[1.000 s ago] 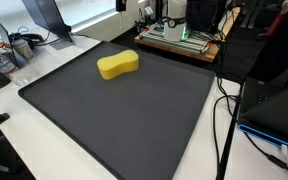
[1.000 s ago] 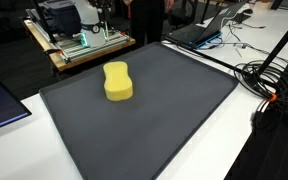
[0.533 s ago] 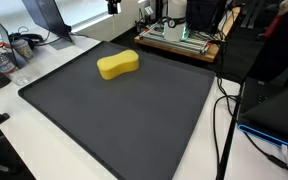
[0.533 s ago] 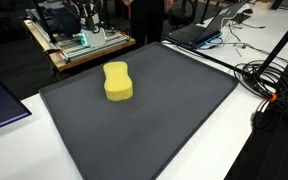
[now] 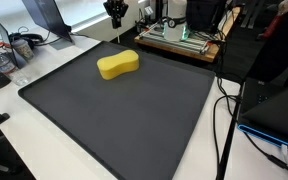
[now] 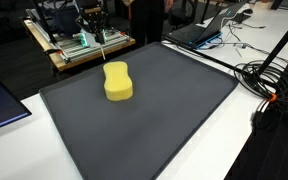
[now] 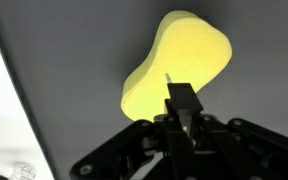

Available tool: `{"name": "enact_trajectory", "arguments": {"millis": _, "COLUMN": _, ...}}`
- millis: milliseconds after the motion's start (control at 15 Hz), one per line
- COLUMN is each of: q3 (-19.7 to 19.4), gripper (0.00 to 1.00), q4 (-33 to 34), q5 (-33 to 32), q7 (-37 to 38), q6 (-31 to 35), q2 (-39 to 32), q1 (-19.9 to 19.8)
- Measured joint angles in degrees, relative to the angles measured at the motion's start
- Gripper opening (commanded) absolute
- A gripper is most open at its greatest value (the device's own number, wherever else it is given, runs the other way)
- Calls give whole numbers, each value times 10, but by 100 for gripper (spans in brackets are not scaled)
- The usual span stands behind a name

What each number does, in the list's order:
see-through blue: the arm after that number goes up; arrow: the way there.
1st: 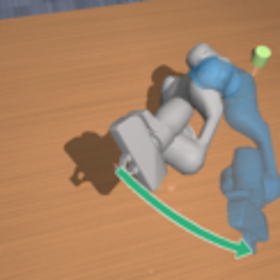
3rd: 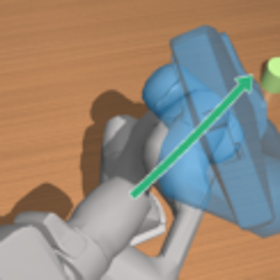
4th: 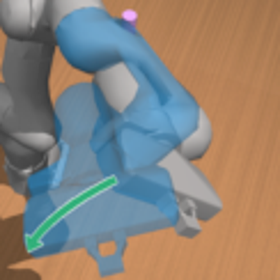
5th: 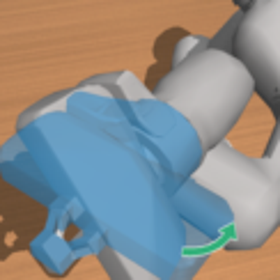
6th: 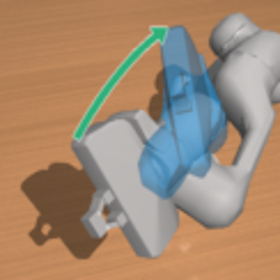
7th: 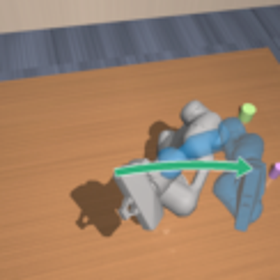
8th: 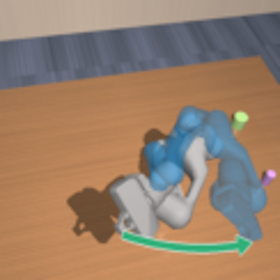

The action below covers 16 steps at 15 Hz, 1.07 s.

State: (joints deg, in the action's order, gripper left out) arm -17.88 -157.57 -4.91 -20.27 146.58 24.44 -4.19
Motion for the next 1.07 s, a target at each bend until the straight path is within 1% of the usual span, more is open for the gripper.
{"name": "enact_trajectory", "arguments": {"millis": 200, "q3": 13, "gripper": 3, "q4": 1, "q5": 2, "q7": 0, "q6": 30, "q2": -28, "q1": 10}}
{"name": "enact_trajectory", "arguments": {"millis": 400, "q3": 25, "gripper": 3, "q4": 13, "q5": 2, "q7": 0, "q6": 43, "q2": -49, "q1": 14}}
{"name": "enact_trajectory", "arguments": {"millis": 800, "q3": 61, "gripper": 3, "q4": 68, "q5": 2, "q7": 0, "q6": 36, "q2": -94, "q1": 16}}
{"name": "enact_trajectory", "arguments": {"millis": 1067, "q3": 72, "gripper": 3, "q4": 99, "q5": 2, "q7": 1, "q6": 24, "q2": -130, "q1": 15}}
